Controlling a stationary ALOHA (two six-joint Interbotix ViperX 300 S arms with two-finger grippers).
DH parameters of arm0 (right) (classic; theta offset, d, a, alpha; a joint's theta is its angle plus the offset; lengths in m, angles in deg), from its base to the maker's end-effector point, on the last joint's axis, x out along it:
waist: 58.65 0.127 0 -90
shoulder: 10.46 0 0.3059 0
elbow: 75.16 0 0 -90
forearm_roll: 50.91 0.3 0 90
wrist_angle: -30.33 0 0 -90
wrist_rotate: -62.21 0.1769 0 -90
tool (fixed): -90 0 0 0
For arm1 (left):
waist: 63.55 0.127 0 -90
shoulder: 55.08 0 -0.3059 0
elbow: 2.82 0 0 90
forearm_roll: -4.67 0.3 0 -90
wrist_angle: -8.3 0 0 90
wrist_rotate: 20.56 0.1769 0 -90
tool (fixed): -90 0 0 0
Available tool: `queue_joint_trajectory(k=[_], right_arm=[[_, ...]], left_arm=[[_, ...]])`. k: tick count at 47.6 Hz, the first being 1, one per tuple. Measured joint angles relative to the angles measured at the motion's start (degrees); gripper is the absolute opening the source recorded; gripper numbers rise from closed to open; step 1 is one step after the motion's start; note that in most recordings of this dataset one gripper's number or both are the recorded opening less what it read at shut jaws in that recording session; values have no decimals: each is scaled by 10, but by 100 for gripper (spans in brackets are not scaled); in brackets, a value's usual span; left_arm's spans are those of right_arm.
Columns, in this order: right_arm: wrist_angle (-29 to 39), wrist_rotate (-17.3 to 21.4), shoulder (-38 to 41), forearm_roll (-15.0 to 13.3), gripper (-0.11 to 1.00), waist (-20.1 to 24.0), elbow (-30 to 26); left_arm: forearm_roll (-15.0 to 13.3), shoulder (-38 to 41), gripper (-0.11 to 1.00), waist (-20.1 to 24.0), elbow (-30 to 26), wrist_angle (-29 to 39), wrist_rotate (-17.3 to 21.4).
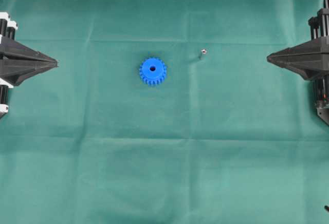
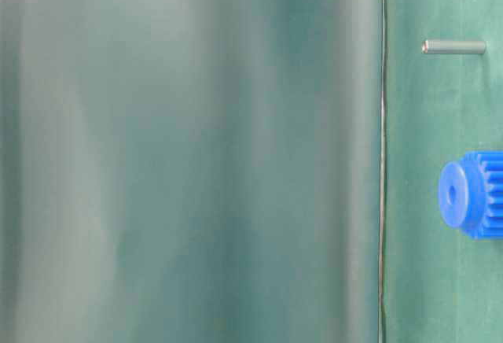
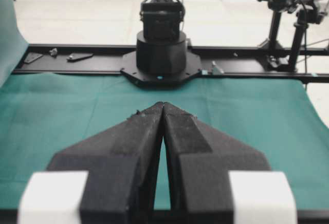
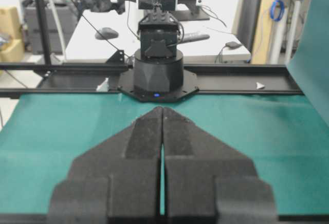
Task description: Insert the shaft placed at a random location into the center hole of the small gear at another random location.
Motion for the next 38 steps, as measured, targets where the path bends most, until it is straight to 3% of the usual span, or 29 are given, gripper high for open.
queue_joint_trajectory(k=[12,25,31,38], right_arm=[[-1,0,25,-2,1,-5,0],[-21,0,90,-2,2,-56,5],[-50,0,141,-1,26,-76,7],[-94,0,214,0,70,-96,10]], left_arm=[[4,-1,0,-1,-7,19,-1],[5,0,0,0,-7,20,-1],[5,0,0,0,-6,22,-2],[5,0,0,0,-7,23,-2]])
